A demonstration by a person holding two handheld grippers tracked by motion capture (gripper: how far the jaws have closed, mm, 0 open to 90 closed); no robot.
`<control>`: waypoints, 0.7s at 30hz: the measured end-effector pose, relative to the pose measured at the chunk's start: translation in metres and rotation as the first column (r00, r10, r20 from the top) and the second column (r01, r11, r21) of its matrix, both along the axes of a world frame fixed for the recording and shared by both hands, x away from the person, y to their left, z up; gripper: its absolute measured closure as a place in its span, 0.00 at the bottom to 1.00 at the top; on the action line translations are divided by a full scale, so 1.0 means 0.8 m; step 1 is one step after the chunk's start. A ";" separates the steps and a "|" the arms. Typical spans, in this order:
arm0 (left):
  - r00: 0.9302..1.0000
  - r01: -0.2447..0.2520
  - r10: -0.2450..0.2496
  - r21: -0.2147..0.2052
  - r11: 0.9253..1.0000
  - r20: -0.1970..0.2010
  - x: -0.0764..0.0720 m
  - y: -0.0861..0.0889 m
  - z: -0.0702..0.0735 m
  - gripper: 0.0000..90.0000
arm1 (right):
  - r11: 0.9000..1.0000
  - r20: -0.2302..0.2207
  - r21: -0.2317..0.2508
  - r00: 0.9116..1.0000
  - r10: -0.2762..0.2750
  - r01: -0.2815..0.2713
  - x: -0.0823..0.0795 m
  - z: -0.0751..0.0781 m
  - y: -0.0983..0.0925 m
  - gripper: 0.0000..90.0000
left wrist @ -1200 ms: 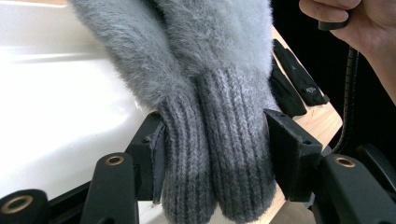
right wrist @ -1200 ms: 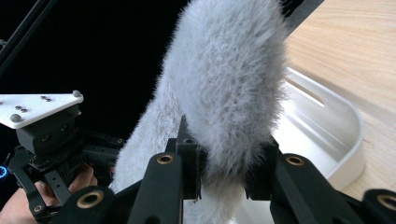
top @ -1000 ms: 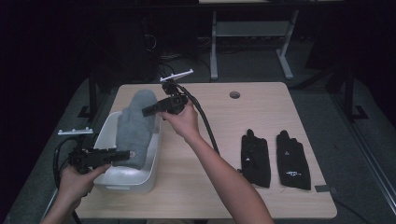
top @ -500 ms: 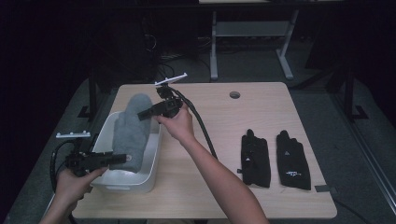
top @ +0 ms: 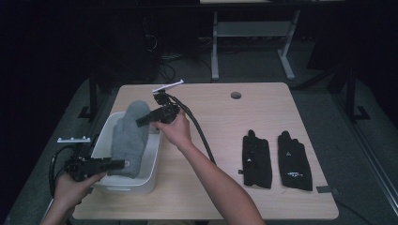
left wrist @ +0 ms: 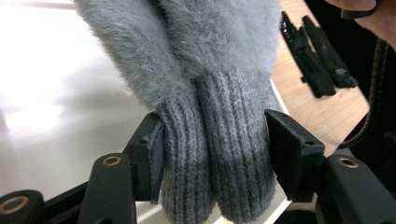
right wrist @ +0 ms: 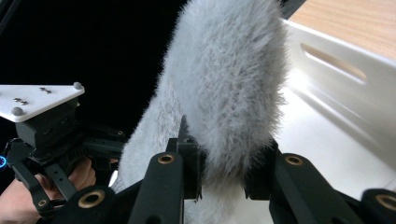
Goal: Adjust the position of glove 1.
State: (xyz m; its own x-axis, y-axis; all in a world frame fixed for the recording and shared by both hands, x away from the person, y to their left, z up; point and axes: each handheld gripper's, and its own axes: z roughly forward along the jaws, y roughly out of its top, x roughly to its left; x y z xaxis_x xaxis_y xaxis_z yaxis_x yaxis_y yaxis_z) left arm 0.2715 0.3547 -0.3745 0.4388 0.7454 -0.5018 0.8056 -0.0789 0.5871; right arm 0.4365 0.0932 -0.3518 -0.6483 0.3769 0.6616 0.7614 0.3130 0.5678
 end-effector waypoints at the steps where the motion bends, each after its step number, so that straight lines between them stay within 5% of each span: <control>1: 1.000 -0.005 0.005 -0.006 1.000 -0.003 0.000 -0.001 -0.001 0.47 | 1.000 -0.008 -0.002 1.000 0.000 0.000 -0.001 -0.002 0.000 0.80; 21: 0.998 0.021 -0.019 0.039 0.999 -0.054 -0.004 -0.004 -0.017 0.45 | 1.000 -0.025 -0.023 0.999 0.019 -0.020 -0.008 -0.023 0.002 0.81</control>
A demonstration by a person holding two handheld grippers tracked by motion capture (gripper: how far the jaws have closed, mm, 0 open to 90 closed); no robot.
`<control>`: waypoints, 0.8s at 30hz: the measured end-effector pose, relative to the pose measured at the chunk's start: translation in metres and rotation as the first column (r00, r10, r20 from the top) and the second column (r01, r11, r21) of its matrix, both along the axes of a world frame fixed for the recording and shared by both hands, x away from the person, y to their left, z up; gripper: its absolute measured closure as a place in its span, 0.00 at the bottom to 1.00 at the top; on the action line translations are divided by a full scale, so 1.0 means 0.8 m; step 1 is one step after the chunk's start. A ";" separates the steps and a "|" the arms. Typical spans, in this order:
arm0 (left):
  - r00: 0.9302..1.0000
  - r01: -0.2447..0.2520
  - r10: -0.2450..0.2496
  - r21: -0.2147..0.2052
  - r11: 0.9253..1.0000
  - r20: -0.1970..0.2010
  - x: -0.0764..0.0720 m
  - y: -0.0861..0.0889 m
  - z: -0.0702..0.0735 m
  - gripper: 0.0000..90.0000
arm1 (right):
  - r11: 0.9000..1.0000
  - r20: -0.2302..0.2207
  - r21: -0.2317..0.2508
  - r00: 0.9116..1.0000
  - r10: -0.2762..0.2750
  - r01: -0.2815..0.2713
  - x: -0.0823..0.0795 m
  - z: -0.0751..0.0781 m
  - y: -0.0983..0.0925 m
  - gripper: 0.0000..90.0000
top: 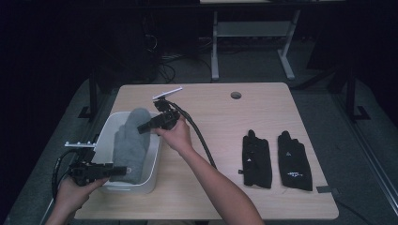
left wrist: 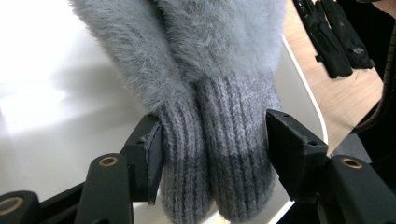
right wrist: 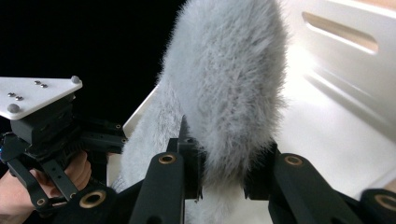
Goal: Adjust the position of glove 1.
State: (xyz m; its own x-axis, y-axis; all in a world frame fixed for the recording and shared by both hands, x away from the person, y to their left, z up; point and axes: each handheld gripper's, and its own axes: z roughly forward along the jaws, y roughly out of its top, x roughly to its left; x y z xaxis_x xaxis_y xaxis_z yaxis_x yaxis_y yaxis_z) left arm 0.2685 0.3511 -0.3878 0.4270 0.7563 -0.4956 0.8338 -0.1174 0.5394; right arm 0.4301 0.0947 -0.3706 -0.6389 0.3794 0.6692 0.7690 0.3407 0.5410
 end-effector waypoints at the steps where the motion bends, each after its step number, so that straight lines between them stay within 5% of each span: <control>1: 1.000 0.004 -0.004 0.004 1.000 -0.001 0.000 0.000 0.000 0.45 | 1.000 -0.002 -0.003 1.000 0.000 0.000 0.000 -0.002 -0.001 0.81; 9: 1.000 -0.016 0.016 0.028 0.999 -0.004 -0.002 0.001 -0.001 0.37 | 1.000 -0.008 -0.010 1.000 0.023 -0.023 -0.001 -0.009 -0.002 0.82; 24: 0.998 -0.047 0.047 0.006 0.999 0.041 -0.003 0.008 0.013 0.37 | 0.995 -0.016 -0.070 0.998 0.063 -0.064 -0.001 -0.025 0.025 0.82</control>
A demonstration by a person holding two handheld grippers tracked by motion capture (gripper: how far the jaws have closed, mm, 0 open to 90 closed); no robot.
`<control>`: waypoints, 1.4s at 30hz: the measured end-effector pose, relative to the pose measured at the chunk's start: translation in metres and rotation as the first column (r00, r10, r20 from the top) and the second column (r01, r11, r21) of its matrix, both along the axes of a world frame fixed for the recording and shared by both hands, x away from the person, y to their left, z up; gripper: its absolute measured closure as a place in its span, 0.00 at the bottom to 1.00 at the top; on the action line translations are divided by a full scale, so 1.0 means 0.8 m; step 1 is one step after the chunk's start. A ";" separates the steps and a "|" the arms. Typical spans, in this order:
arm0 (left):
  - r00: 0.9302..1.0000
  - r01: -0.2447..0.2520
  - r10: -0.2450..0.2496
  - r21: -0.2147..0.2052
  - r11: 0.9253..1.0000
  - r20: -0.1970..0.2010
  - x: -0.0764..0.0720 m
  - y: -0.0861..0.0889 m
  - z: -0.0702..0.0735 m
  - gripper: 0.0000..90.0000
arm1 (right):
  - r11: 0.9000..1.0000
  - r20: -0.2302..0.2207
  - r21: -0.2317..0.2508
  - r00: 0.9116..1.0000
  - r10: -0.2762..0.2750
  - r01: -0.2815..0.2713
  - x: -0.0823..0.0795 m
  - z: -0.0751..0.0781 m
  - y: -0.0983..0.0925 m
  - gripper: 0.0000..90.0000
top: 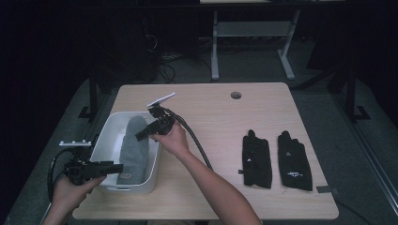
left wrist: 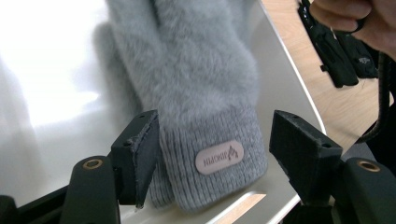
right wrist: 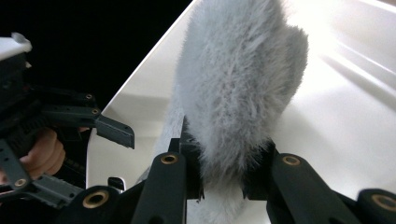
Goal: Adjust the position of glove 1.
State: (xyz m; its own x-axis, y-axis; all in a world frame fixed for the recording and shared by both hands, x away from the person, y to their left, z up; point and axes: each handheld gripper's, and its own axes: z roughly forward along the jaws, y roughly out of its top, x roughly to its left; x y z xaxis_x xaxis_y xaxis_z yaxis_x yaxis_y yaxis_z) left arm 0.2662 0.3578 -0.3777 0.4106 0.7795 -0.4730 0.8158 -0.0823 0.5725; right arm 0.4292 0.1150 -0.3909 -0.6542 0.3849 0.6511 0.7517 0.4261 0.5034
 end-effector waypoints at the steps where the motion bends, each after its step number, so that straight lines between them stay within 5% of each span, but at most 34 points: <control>1: 1.000 0.002 -0.002 0.001 1.000 0.002 0.000 0.001 0.001 0.37 | 1.000 -0.006 -0.006 1.000 0.003 -0.003 0.000 -0.001 0.005 0.82; 9: 1.000 -0.004 0.004 0.006 1.000 0.011 0.000 0.005 0.001 0.37 | 1.000 0.000 -0.012 1.000 0.007 -0.007 0.002 -0.002 0.011 0.80; 14: 1.000 -0.009 0.009 0.007 1.000 0.015 0.000 0.005 0.001 0.37 | 1.000 0.024 -0.023 1.000 0.002 -0.001 0.002 0.001 0.010 0.65; 25: 0.999 -0.010 0.010 0.010 1.000 0.033 0.001 0.003 0.006 0.37 | 0.999 0.076 0.000 0.996 -0.053 0.053 0.010 0.017 -0.009 0.61; 42: 0.997 0.012 -0.011 -0.017 1.000 0.073 0.003 -0.005 0.021 0.35 | 0.997 0.062 0.051 0.996 -0.063 0.060 0.012 0.035 -0.034 0.58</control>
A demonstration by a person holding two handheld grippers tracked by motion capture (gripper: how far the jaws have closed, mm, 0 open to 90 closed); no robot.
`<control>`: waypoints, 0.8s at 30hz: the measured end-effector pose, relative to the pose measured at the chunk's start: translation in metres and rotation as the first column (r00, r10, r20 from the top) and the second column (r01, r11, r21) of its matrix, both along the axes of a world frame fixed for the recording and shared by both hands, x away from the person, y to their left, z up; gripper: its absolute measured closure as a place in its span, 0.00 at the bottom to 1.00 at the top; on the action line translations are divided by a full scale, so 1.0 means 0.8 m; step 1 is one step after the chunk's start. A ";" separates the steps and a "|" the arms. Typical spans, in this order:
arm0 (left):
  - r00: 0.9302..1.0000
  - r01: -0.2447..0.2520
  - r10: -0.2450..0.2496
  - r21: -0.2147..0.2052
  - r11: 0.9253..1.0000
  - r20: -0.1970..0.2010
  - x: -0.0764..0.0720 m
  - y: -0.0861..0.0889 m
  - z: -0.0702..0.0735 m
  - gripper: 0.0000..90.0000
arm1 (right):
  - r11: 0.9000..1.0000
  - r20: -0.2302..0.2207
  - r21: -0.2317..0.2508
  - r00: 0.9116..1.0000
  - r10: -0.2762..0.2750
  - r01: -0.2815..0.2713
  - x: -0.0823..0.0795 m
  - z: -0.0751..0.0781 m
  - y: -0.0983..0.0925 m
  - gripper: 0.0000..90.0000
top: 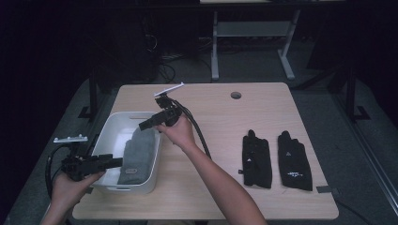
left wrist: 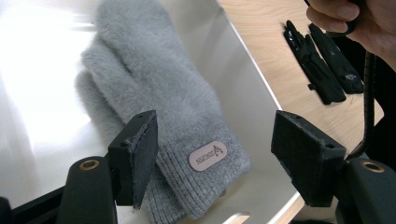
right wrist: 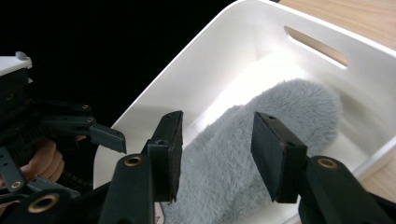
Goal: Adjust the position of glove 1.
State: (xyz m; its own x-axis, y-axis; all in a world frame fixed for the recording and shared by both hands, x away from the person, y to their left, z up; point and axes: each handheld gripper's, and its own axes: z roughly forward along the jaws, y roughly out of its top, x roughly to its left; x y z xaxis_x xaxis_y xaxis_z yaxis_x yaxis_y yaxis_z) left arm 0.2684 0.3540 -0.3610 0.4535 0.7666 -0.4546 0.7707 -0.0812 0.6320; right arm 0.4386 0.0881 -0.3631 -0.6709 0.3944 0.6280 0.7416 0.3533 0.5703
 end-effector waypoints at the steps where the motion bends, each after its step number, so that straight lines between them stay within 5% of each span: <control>1: 1.000 0.007 -0.007 0.002 1.000 0.002 0.000 -0.001 0.000 0.35 | 1.000 0.005 0.001 1.000 -0.001 0.001 0.000 0.000 -0.001 0.58; 24: 0.999 0.034 -0.034 -0.005 0.999 0.023 0.009 -0.027 0.015 0.32 | 0.999 0.015 0.036 1.000 -0.017 0.016 -0.001 0.018 -0.042 0.55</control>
State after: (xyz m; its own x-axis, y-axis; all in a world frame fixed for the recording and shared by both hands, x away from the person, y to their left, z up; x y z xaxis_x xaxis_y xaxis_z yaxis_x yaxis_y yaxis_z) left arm 0.2756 0.3326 -0.3487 0.4896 0.7478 -0.4484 0.7532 -0.1036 0.6496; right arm 0.4374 0.0546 -0.3487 -0.6740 0.3829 0.6317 0.7383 0.3200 0.5938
